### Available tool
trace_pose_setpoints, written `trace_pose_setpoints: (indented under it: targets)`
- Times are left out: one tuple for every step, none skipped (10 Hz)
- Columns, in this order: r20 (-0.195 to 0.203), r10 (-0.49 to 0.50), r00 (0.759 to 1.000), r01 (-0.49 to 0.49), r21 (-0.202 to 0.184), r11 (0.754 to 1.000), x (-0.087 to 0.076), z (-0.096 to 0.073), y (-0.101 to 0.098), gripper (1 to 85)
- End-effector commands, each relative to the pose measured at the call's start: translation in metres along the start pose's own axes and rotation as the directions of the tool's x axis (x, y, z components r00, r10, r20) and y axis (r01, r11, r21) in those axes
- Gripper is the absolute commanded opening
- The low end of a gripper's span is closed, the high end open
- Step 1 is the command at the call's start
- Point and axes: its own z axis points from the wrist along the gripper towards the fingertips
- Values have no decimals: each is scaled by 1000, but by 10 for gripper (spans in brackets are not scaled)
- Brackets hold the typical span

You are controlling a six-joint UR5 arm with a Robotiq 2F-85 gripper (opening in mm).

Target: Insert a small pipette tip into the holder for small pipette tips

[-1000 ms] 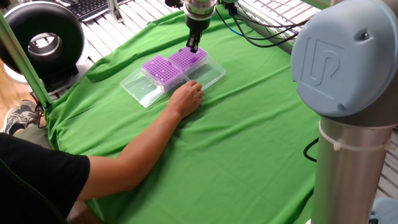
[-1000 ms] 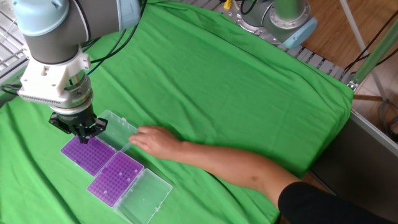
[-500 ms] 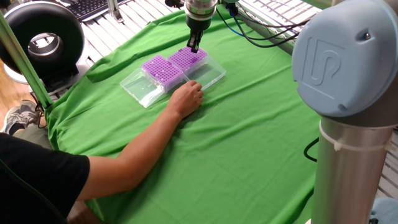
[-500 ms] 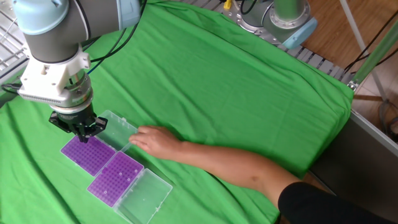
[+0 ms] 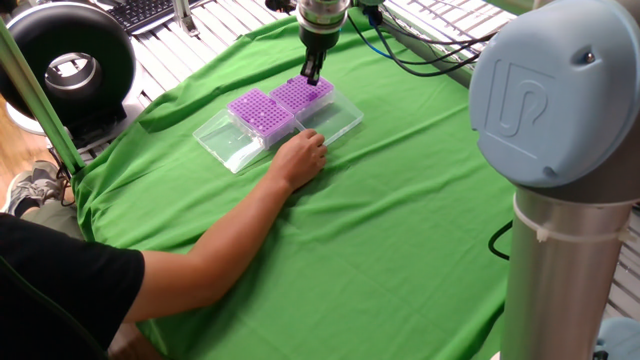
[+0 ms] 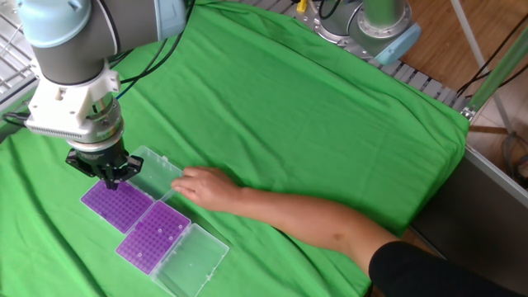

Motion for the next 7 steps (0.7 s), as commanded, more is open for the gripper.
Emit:
trace_pose_setpoints:
  targets:
    - [-10,-25,1000,25,-9,1000,3,0,1,253]
    - [-12,-29,1000,29,-5,1000,4,0,0,267]
    - [-13,-31,999,31,-4,1000,4,1,-1,270]
    - [-18,-20,1000,20,-5,1000,5,1,0,270]
    - [-20,-21,1000,21,-2,1000,4,1,0,270]
    - [-31,-25,999,26,6,1000,6,0,-2,270]
    - [-38,-30,999,30,12,999,6,-2,-4,267]
